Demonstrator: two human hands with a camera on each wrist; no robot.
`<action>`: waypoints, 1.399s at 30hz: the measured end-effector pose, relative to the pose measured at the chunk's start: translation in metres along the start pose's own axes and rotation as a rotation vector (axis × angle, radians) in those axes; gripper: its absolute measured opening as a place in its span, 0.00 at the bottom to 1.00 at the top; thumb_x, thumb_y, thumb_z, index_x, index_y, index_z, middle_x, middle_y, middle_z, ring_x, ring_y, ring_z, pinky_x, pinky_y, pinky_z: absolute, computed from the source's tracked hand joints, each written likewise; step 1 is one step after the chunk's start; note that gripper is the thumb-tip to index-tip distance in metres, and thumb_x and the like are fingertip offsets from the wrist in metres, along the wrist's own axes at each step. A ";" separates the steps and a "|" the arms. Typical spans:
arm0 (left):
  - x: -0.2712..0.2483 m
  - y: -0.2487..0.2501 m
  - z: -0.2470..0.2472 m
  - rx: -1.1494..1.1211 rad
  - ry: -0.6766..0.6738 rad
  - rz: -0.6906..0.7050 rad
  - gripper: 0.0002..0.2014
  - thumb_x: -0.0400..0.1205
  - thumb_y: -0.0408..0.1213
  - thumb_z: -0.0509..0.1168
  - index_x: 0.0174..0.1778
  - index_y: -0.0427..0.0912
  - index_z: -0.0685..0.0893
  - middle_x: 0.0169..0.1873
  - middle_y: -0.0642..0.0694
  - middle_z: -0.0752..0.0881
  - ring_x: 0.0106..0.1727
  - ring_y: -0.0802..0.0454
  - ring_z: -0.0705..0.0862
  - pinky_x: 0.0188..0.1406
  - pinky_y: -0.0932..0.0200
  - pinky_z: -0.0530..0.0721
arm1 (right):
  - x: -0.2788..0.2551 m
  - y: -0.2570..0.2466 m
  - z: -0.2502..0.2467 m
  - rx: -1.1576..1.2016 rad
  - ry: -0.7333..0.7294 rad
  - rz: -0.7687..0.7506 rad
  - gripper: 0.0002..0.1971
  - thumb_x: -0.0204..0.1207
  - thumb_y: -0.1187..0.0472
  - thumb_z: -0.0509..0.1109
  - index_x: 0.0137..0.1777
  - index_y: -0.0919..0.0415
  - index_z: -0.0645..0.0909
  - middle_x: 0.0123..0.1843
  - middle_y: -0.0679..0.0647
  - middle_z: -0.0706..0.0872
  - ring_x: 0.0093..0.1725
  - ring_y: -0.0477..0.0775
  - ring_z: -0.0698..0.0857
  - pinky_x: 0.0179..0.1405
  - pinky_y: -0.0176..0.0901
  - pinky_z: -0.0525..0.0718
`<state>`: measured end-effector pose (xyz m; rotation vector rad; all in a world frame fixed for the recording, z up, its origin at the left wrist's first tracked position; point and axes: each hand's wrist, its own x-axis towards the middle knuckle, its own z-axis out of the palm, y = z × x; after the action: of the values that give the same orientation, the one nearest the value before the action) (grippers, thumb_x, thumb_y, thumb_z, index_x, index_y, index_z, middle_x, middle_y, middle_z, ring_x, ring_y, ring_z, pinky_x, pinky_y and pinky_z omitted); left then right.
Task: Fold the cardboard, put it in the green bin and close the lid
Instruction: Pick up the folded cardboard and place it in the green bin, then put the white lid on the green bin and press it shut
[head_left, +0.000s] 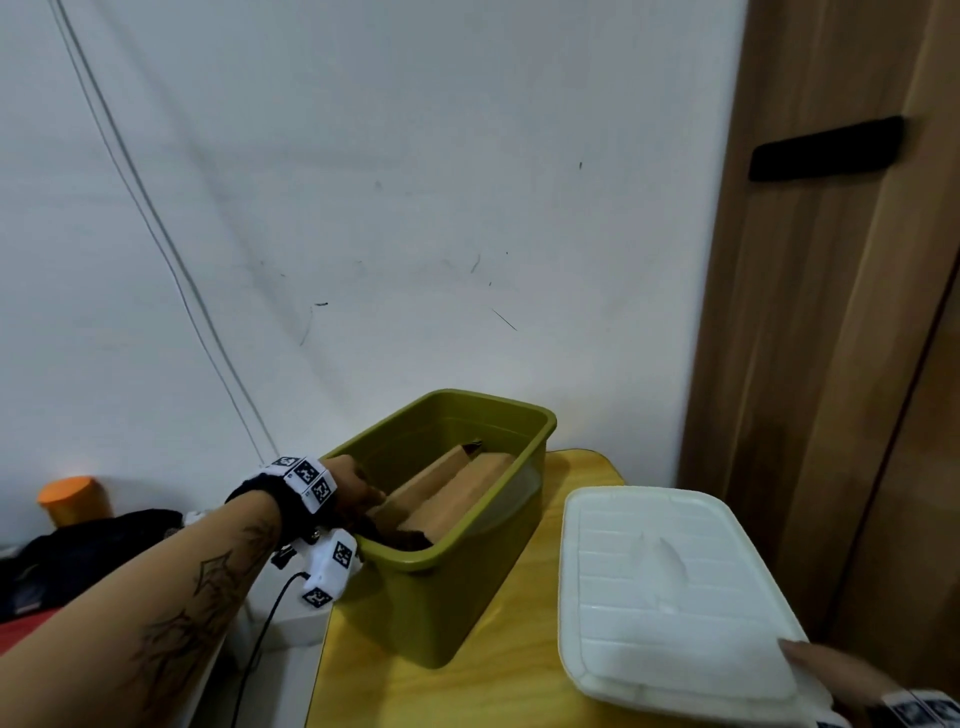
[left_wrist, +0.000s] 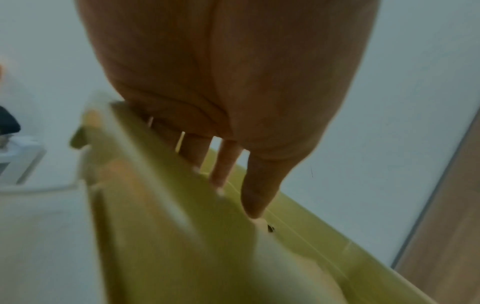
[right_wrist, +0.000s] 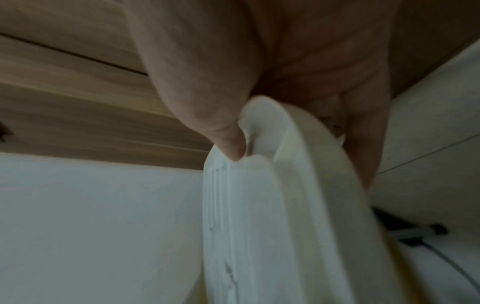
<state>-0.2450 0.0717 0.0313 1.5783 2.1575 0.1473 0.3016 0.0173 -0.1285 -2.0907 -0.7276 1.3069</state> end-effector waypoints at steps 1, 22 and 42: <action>-0.003 -0.002 0.002 0.006 0.013 0.012 0.16 0.80 0.50 0.70 0.58 0.44 0.89 0.49 0.48 0.91 0.52 0.48 0.88 0.59 0.51 0.86 | -0.004 -0.003 -0.003 0.018 0.002 -0.015 0.31 0.72 0.65 0.77 0.73 0.82 0.74 0.71 0.74 0.79 0.71 0.75 0.77 0.40 0.49 0.78; -0.103 0.123 0.074 -0.866 -0.168 0.529 0.18 0.87 0.53 0.58 0.51 0.42 0.85 0.41 0.42 0.88 0.38 0.46 0.85 0.39 0.55 0.78 | -0.272 -0.220 0.079 -0.240 0.150 -0.894 0.29 0.65 0.44 0.74 0.58 0.66 0.82 0.50 0.61 0.89 0.43 0.62 0.88 0.30 0.41 0.76; -0.093 0.030 0.067 -0.428 0.168 0.245 0.46 0.62 0.66 0.63 0.80 0.57 0.70 0.81 0.39 0.65 0.82 0.37 0.64 0.82 0.43 0.63 | -0.216 -0.161 0.185 -0.851 0.149 -0.919 0.41 0.72 0.31 0.59 0.81 0.54 0.65 0.78 0.59 0.73 0.75 0.64 0.74 0.73 0.58 0.68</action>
<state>-0.1687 -0.0164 0.0099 1.6051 1.8734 0.7900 0.0273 0.0101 0.0490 -1.8996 -2.1006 0.3185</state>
